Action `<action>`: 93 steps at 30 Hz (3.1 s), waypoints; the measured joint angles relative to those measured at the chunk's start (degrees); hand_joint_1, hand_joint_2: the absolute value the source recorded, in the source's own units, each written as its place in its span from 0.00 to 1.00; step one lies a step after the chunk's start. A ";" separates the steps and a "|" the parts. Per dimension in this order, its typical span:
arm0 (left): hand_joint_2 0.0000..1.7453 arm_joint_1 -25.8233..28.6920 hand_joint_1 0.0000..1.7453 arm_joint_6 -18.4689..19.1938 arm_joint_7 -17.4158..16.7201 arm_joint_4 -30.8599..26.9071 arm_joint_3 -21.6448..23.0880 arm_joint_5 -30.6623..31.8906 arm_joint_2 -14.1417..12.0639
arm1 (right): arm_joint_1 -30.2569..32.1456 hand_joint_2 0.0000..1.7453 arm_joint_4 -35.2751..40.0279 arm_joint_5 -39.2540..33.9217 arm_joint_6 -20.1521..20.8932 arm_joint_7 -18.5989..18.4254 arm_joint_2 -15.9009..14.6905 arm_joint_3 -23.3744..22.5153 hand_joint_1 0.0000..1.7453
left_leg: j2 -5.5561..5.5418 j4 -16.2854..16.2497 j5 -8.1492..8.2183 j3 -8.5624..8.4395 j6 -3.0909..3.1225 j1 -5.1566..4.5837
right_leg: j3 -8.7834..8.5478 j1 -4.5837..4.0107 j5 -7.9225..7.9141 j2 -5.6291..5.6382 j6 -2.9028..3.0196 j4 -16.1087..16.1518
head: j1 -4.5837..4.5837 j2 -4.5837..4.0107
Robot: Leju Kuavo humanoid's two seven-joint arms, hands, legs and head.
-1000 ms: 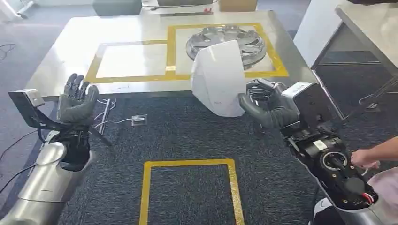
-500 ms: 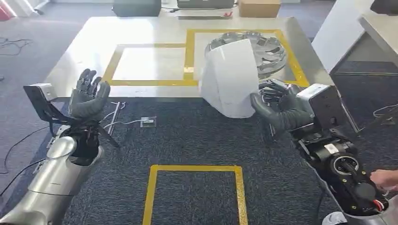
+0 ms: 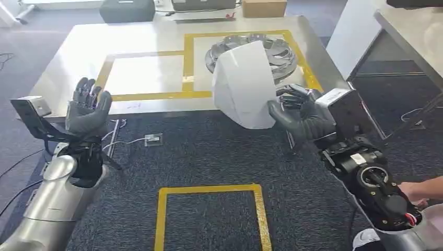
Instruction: Take the parts from the cabinet and place them on the table.
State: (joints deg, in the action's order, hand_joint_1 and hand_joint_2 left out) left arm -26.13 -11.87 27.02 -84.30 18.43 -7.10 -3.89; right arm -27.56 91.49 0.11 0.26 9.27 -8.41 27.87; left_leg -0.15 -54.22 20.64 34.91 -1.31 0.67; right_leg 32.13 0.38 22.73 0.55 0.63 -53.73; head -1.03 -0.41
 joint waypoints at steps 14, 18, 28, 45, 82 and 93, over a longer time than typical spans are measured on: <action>1.00 0.05 0.00 0.50 0.35 0.02 0.00 0.63 0.94 | -3.55 1.00 -3.19 0.48 0.63 0.37 0.79 0.94 1.00 | -0.51 0.78 2.65 -3.11 2.23 -0.03 | 5.96 0.16 0.13 -0.27 -2.02 -8.50 | 3.14 0.00; 1.00 -0.10 0.00 0.55 0.33 -0.02 0.00 0.68 0.96 | -4.31 1.00 -3.83 0.50 0.68 0.37 1.22 1.12 1.00 | -0.56 0.67 3.39 -3.41 1.38 -0.31 | 1.59 -0.46 -0.97 -0.19 -1.13 -0.55 | 3.37 0.02; 1.00 0.27 0.00 0.74 0.31 -0.17 -0.02 0.90 0.85 | -4.72 1.00 -5.25 0.68 0.81 0.35 2.36 1.33 1.00 | -0.24 -15.16 5.85 8.03 -0.18 -0.06 | -1.02 0.14 1.06 -0.17 0.24 0.25 | 0.68 0.00; 1.00 -0.04 0.00 1.62 0.09 -0.20 -0.15 1.64 0.92 | -4.75 1.00 -7.10 0.92 0.77 0.55 2.88 1.46 1.00 | -0.47 0.99 4.29 -5.21 2.33 -0.32 | 5.35 -0.09 -0.65 -0.24 -1.64 -6.43 | 3.34 0.02; 1.00 0.22 0.00 1.97 -0.20 -0.09 -0.15 1.42 0.87 | -6.05 1.00 -9.49 1.23 0.57 1.03 3.69 1.57 1.00 | -0.37 0.31 4.80 -4.46 0.88 -0.65 | 1.04 -0.41 -1.81 -0.39 0.14 1.25 | 3.26 0.00; 1.00 0.13 0.00 1.64 -0.18 0.00 -0.15 1.27 0.83 | -6.93 1.00 -11.04 1.25 0.61 1.51 4.72 1.70 1.00 | -0.04 1.06 0.48 1.97 0.39 -0.55 | -1.33 -0.56 1.71 -0.13 -0.07 0.21 | 0.30 0.02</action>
State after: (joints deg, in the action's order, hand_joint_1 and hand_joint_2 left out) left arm -26.00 -10.23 26.84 -84.30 18.27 -5.84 -3.06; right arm -34.49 80.45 1.35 0.87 10.78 -3.69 29.57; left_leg -0.19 -53.16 21.12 36.87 -0.91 0.12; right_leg 30.80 -0.18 24.45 0.42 0.56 -53.52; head -0.72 -0.39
